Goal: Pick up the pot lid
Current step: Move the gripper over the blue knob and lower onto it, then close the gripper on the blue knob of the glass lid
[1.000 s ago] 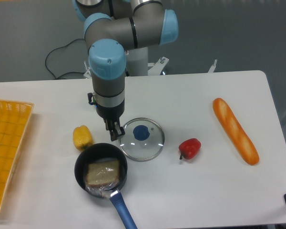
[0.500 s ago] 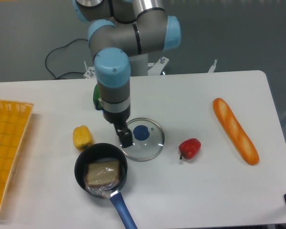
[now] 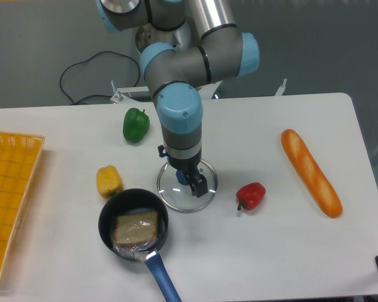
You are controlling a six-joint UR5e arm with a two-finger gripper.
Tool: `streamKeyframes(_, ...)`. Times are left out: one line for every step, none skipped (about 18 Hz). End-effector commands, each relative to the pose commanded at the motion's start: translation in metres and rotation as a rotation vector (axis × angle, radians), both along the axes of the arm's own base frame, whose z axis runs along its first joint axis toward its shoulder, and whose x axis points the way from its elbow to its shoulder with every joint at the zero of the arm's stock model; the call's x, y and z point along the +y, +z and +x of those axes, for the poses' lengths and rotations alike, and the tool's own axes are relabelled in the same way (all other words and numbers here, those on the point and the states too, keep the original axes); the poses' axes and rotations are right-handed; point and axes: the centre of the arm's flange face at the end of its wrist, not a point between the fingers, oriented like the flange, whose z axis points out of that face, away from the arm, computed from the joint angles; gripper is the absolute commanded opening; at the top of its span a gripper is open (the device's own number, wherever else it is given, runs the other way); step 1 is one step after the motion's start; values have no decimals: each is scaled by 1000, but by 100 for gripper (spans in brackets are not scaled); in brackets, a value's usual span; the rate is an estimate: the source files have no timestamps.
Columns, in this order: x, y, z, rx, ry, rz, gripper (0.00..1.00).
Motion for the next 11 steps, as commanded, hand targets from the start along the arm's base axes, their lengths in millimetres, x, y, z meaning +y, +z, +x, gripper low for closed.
streamKeyframes(1,-6,0,-7,-3,-6,100)
streamKeyframes(3,-10,0,-11,-14,-11,100)
streamKeyframes(3,-14,-1,-16,-23,-16,100)
streamKeyframes(3,-17,0,-21,-26,-20,100)
streamKeyframes(-1,-25,3,-35,-26,-33,100)
streamKeyframes(-6,-35,7,-50,-31,-44,100)
streamKeyframes(-8,-41,9,-60,-43,-51,100)
streamKeyframes(-9,-41,8,-60,-55,-51,100)
streamKeyframes(-10,-41,7,-62,-55,-49,100)
streamKeyframes(-10,-43,7,-63,-58,-50,100)
streamKeyframes(-10,-49,7,-68,-64,-56,100)
